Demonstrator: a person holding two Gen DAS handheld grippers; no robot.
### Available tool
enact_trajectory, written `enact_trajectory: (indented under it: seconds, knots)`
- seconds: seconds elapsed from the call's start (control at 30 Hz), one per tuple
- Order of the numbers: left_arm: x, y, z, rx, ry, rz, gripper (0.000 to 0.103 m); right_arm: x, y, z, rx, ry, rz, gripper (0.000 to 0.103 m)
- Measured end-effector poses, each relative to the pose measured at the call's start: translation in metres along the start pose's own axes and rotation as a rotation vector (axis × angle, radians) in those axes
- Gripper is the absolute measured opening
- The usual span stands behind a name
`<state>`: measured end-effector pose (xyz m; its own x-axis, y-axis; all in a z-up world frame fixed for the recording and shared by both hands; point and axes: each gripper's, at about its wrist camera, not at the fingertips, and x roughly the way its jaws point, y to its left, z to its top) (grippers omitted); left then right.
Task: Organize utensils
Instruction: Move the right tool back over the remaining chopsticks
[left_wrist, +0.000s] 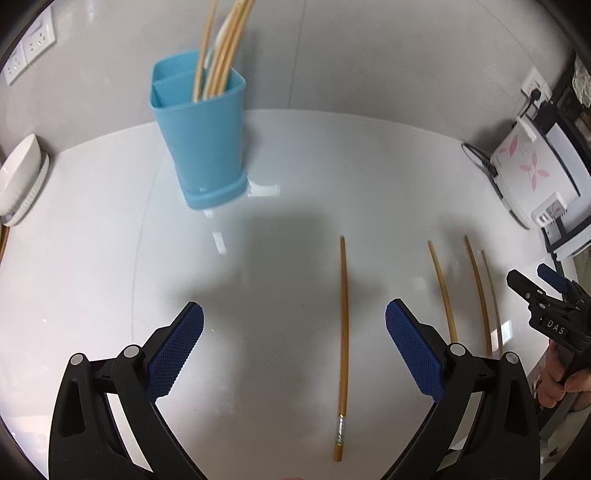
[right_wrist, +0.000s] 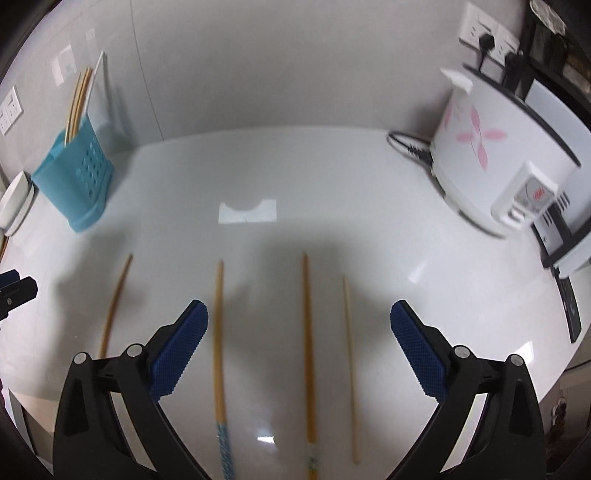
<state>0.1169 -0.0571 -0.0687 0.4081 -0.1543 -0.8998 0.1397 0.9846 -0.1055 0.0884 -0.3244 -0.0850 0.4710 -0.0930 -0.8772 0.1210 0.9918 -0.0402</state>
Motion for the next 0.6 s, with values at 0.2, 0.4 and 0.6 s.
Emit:
enact_trajectory:
  seconds: [0.2,0.4,0.6]
  knots:
    - [0.019,-0.011,-0.019,-0.002,0.072,-0.005,0.097,0.007,-0.012,-0.022,-0.010,0.063,0.011,0.095]
    - [0.033,-0.019,-0.037,-0.001,0.130,0.007,0.097,0.016,-0.010,-0.041,-0.034,0.134,0.031,0.095]
    - [0.046,-0.025,-0.052,0.012,0.188,0.027,0.096,0.028,-0.011,-0.055,-0.029,0.210,0.058,0.089]
